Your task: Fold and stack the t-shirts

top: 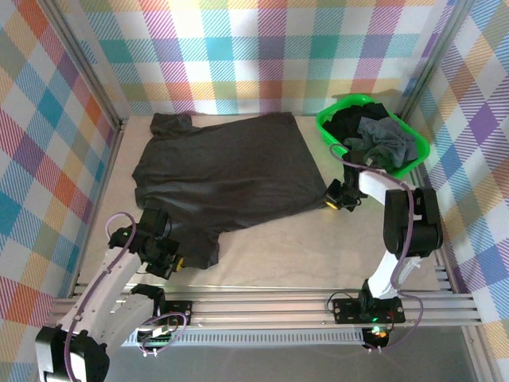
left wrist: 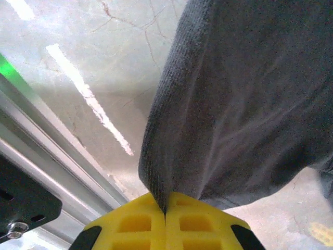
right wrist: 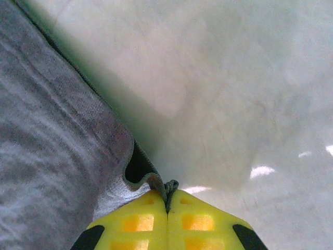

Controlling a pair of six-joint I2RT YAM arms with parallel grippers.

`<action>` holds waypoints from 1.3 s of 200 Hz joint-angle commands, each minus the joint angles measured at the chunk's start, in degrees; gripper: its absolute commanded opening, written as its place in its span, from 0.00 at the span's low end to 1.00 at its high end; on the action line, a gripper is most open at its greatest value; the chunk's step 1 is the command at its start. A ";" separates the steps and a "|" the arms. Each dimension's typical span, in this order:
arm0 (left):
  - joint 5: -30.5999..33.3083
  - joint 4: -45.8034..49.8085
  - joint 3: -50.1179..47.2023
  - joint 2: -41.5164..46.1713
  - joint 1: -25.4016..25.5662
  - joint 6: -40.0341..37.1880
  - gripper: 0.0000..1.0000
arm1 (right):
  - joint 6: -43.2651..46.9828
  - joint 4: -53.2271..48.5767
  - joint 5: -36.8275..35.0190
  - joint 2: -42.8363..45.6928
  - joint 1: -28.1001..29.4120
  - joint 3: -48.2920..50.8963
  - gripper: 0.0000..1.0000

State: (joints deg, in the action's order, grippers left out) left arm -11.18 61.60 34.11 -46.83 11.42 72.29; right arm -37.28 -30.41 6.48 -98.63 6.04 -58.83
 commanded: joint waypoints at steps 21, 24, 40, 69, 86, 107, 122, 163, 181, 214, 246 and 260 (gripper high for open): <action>-2.88 10.87 1.43 6.40 0.71 1.68 0.00 | -1.90 -6.85 -1.03 9.87 0.70 6.82 0.00; -3.26 11.32 1.28 7.12 0.71 1.89 0.00 | -1.92 -7.26 -1.00 10.39 0.74 7.11 0.00; -5.94 13.28 0.55 9.99 0.95 3.40 0.00 | -1.92 -9.91 -1.01 13.42 1.29 8.32 0.00; -9.98 13.89 0.81 12.40 2.57 5.23 0.00 | -1.68 -14.82 -1.09 16.76 2.47 9.42 0.00; -10.10 14.67 1.93 11.12 3.46 4.17 0.00 | -0.79 -15.79 -0.15 17.50 3.00 10.60 0.00; -8.95 13.82 2.63 10.38 3.78 4.01 0.00 | 0.09 -17.24 0.64 16.72 3.12 11.10 0.11; -8.60 12.74 2.79 10.20 3.87 5.00 0.00 | -0.51 -18.99 -0.58 18.48 3.18 10.76 0.36; -7.89 12.93 3.60 9.23 3.88 4.74 0.00 | -5.37 -19.21 -0.53 21.53 3.17 10.05 0.55; -7.80 12.78 3.57 9.10 3.90 4.83 0.00 | -7.62 -17.42 1.47 18.70 3.15 10.44 0.54; -7.26 12.98 4.05 8.77 3.89 4.52 0.00 | -10.50 -13.21 2.56 14.37 3.15 10.86 0.52; -7.15 13.67 4.10 8.92 3.92 4.37 0.00 | -11.50 -10.90 3.51 10.43 3.14 10.10 0.46; -6.95 14.23 4.04 9.06 3.88 4.27 0.00 | -11.44 -10.83 2.92 9.91 3.14 10.68 0.45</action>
State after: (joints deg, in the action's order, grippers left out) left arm -18.39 73.38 36.62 -37.87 14.52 76.71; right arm -47.05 -42.28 8.67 -87.46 8.99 -48.31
